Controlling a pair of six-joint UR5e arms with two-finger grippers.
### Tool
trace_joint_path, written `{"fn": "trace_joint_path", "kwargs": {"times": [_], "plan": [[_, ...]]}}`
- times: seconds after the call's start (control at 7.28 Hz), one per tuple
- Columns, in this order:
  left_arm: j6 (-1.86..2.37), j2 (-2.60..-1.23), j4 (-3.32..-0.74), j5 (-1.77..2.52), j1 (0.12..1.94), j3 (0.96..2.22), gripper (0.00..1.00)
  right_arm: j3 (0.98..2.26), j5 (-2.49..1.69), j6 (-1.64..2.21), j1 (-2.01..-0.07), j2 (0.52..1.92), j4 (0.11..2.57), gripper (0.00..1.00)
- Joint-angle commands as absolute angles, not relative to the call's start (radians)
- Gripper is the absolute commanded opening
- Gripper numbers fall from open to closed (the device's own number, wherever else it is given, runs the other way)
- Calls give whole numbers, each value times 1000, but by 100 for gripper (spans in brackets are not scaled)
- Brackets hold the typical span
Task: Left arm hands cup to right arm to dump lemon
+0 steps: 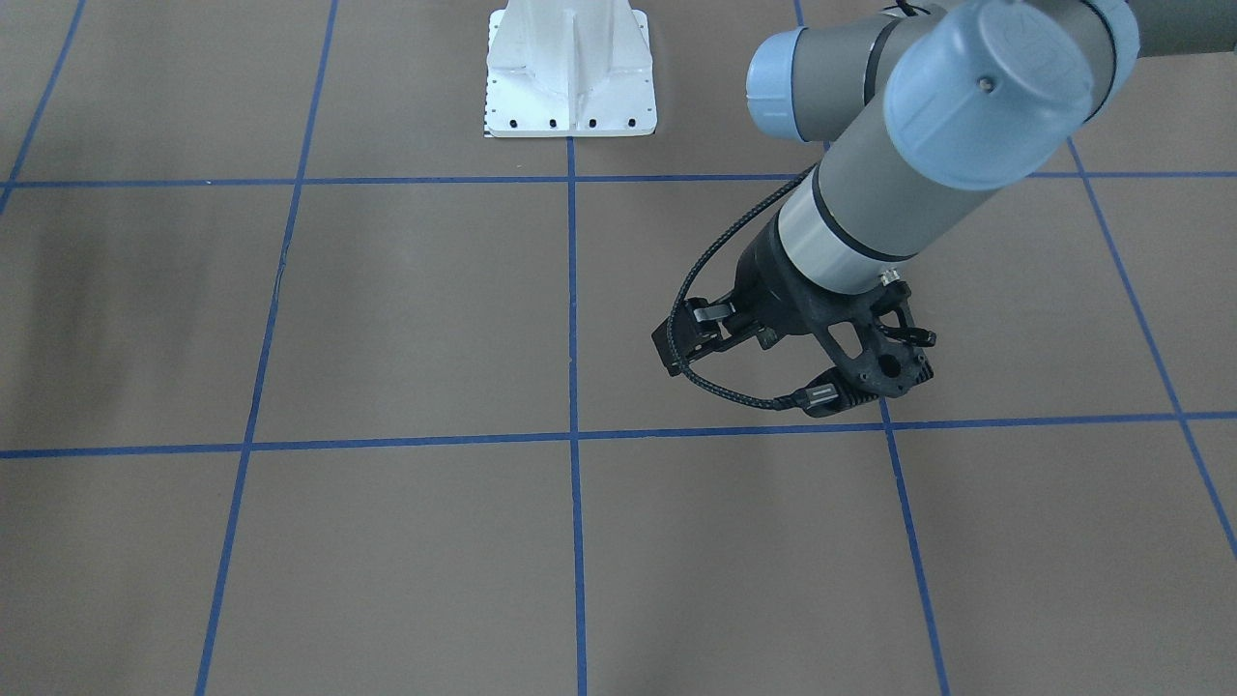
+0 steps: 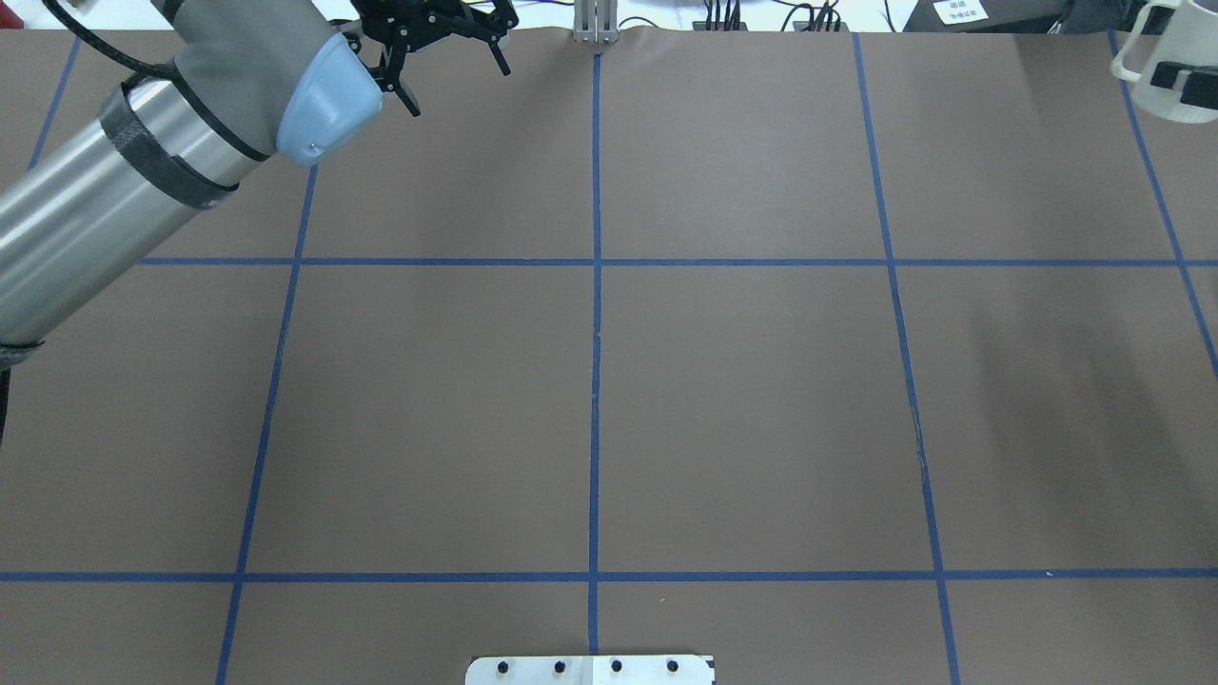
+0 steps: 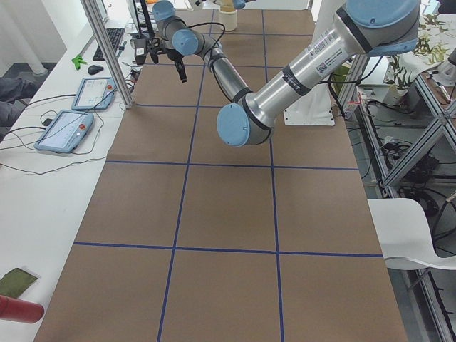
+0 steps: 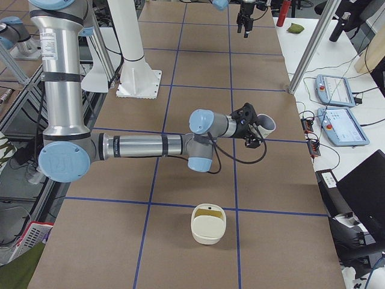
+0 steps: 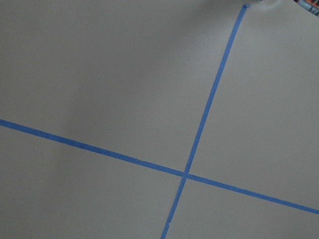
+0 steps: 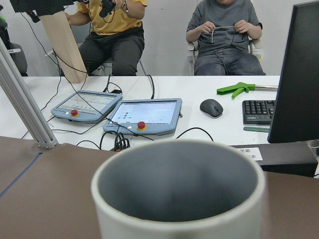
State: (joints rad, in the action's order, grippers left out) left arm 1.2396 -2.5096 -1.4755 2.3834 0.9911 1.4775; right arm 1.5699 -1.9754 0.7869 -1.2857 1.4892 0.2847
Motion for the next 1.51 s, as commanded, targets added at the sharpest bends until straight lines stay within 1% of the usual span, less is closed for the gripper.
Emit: {"fn": "trace_joint_path", "kwargs": {"times": [0.0, 0.27, 0.55, 0.69, 0.82, 0.96, 1.1, 1.24, 1.37], "plan": [[1226, -2510, -1477, 2384, 991, 1465, 100, 1581, -1927, 683, -1206, 1363, 492, 0], [1201, -2510, -1477, 2384, 996, 1444, 100, 1586, -1796, 610, -1071, 1324, 569, 0], [1190, -2513, -1497, 2387, 988, 1439, 100, 1609, -1663, 526, -944, 1264, 717, 0], [1192, -2520, -1499, 2390, 986, 1431, 100, 1612, -1619, 522, -893, 1193, 806, 0], [1192, -2531, -1505, 2394, 983, 1413, 100, 1629, -1579, 520, -824, 1151, 887, 0], [1193, -2540, -1525, 2399, 983, 1390, 100, 1641, -1589, 512, -796, 1120, 932, 0], [1196, -2540, -1581, 2402, 983, 1358, 100, 1658, -1585, 512, -754, 1112, 930, 0], [1195, -2539, -1616, 2458, 982, 1336, 100, 1660, -1577, 515, -718, 1076, 931, 0], [1195, -2542, -1624, 2488, 979, 1330, 100, 1676, -1575, 521, -700, 1062, 930, 0]]}}
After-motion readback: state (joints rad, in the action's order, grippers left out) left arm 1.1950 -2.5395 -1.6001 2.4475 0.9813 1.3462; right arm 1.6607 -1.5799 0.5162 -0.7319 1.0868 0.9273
